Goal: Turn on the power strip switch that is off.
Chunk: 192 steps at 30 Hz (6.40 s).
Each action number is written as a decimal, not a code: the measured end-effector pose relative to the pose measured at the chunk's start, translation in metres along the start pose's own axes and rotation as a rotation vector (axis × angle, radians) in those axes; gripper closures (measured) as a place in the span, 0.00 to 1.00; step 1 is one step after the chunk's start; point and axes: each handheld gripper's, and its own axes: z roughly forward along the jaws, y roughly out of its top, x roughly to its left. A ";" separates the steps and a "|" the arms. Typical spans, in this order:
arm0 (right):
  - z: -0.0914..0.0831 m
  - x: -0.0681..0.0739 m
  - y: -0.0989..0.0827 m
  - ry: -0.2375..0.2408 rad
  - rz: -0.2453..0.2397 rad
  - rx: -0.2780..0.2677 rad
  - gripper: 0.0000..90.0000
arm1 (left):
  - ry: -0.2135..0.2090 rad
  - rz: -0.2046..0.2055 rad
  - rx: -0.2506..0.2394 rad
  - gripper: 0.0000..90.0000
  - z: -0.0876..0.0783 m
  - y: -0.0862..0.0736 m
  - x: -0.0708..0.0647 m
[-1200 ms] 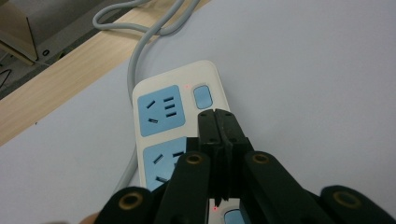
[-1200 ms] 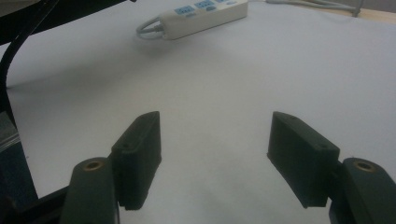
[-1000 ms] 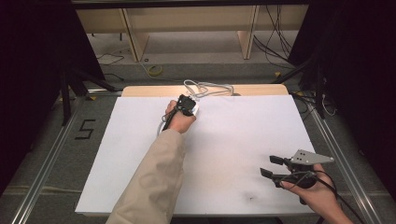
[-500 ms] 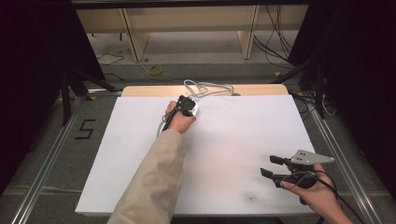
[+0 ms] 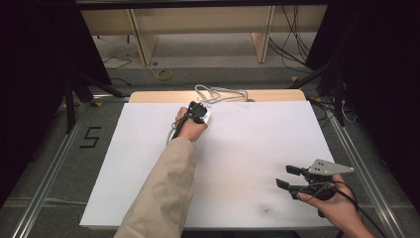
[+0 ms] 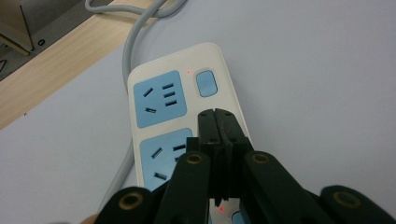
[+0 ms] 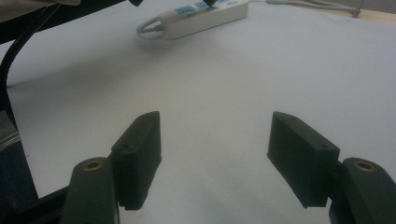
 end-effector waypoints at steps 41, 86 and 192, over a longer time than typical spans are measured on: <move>0.000 0.000 0.000 0.000 -0.007 -0.003 0.39 | 0.008 0.012 0.052 1.00 0.003 0.007 -0.002; -0.003 0.000 0.000 0.000 -0.010 -0.007 0.39 | 0.023 0.001 0.044 1.00 0.005 0.008 -0.004; -0.001 0.001 0.002 -0.001 -0.021 0.004 0.39 | -0.006 0.000 0.051 1.00 0.002 0.006 -0.005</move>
